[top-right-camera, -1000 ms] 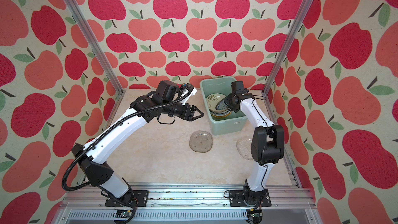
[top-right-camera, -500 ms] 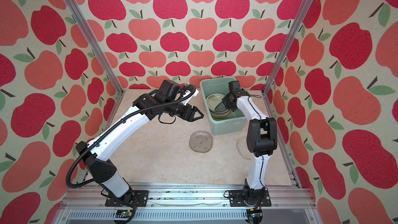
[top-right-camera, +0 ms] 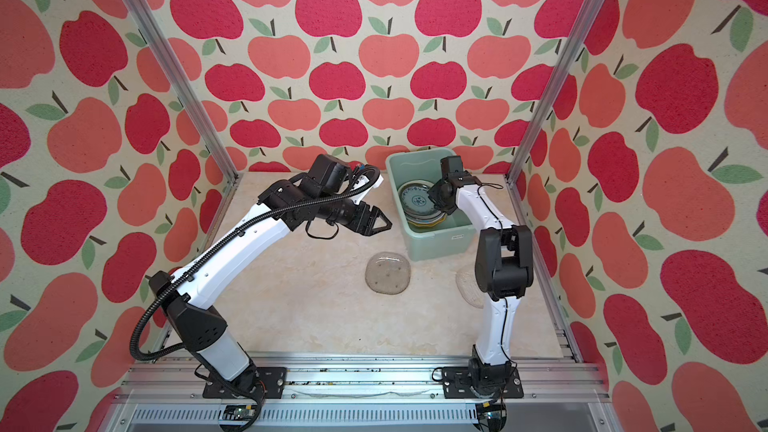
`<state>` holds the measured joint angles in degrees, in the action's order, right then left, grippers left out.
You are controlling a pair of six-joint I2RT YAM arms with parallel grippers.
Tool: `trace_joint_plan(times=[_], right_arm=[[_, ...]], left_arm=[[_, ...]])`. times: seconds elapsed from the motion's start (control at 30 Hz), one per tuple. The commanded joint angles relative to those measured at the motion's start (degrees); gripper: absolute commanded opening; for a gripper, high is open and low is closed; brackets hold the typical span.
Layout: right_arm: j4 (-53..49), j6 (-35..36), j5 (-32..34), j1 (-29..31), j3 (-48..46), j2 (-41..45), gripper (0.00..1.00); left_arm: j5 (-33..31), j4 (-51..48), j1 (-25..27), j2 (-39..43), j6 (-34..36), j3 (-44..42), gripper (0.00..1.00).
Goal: Place the plates into the plastic bin on the countertop
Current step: 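Lower the blue-and-white plate against the stacked plates with the right gripper, then open the right gripper and lift it out of the bin while the left withdraws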
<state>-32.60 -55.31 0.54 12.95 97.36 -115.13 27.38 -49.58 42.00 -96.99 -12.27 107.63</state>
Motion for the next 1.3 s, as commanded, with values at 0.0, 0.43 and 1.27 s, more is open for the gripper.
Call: trace_joint_plan(times=[0.0,0.43,1.27], right_arm=[[0.3,1.0,-1.0,-0.6,1.6,-1.9,0.31],[0.8,8.1,-2.3,-0.4,4.4,0.1,0.41],[-6.4,21.3,-15.5,0.5,-22.5,47.9,0.57]], left_arm=[[-0.6,-1.2,-0.6,-0.2,0.3,0.4,0.73],[-1.6,0.2,-1.8,1.1,-1.5,-1.4,0.73],[-11.6,15.6,-2.2,28.7,-26.6,-31.2,0.73]])
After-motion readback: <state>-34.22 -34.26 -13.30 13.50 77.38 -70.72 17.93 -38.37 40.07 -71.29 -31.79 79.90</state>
